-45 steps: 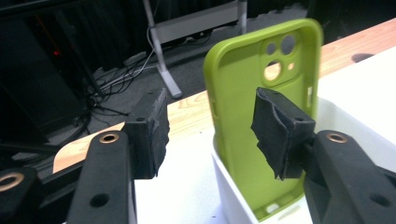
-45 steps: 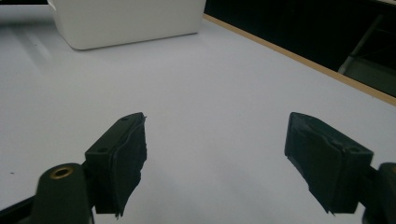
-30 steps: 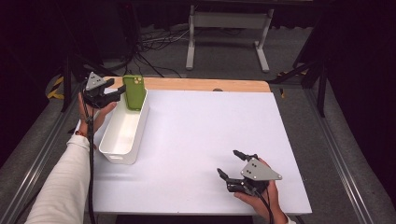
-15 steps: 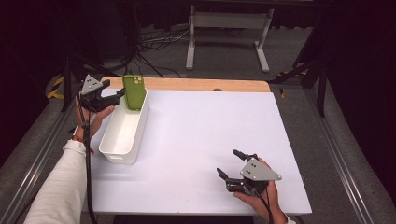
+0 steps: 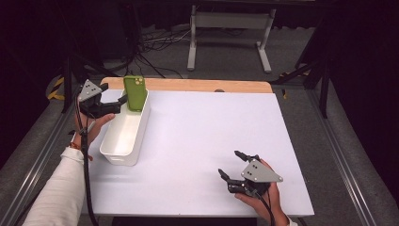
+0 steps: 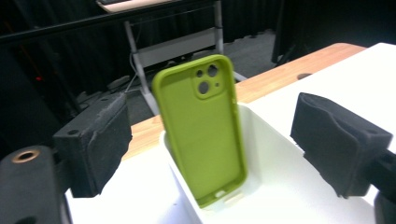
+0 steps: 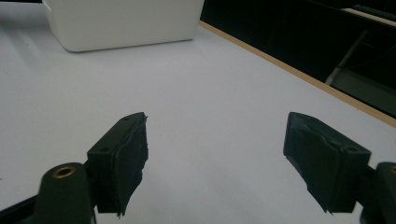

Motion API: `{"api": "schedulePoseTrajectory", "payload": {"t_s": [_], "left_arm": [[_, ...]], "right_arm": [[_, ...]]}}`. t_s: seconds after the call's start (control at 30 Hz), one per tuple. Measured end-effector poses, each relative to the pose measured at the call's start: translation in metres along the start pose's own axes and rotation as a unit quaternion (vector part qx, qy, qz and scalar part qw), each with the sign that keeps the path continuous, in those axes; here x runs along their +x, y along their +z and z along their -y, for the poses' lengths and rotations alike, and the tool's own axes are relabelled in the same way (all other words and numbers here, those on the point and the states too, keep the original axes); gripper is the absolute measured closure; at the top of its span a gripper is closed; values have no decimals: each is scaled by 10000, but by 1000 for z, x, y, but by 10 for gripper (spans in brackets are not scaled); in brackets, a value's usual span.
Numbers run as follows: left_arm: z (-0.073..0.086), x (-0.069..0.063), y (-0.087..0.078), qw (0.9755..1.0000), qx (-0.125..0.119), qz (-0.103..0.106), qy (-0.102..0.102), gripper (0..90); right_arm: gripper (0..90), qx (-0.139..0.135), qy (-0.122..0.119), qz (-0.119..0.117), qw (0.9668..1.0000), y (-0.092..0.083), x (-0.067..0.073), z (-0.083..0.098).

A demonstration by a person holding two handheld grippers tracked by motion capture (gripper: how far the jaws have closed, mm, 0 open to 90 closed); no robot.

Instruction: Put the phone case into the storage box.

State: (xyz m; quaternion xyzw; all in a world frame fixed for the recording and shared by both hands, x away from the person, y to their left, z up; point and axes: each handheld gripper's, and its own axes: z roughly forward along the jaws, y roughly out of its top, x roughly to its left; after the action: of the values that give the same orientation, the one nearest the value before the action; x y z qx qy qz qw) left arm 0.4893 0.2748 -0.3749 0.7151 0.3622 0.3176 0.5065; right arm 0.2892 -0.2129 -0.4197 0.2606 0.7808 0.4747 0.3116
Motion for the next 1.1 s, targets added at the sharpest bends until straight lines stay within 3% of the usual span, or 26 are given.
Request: {"api": "schedulePoseTrajectory", "payload": {"t_s": [0.07, 0.37, 0.4, 0.73, 1.1], "left_arm": [[0, -2, -1, 9999, -27, 93, -78, 105], [0, -12, -8, 9997, -93, 219, -42, 63], [0, -14, -12, 9995, -204, 221, -67, 62], [4, -23, -24, 9984, -397, 381, -111, 54], [3, -33, -35, 9979, -472, 451, 46, 46]], "right_arm": [[228, 8, 21, 0, 10000, 0, -1, 0], [227, 23, 4, -18, 10000, 2, 1, 0], [227, 24, -1, -15, 10000, 1, 1, 0], [227, 26, -16, -14, 10000, 1, 1, 0], [226, -3, -63, 4, 10000, 0, 1, -2]]}}
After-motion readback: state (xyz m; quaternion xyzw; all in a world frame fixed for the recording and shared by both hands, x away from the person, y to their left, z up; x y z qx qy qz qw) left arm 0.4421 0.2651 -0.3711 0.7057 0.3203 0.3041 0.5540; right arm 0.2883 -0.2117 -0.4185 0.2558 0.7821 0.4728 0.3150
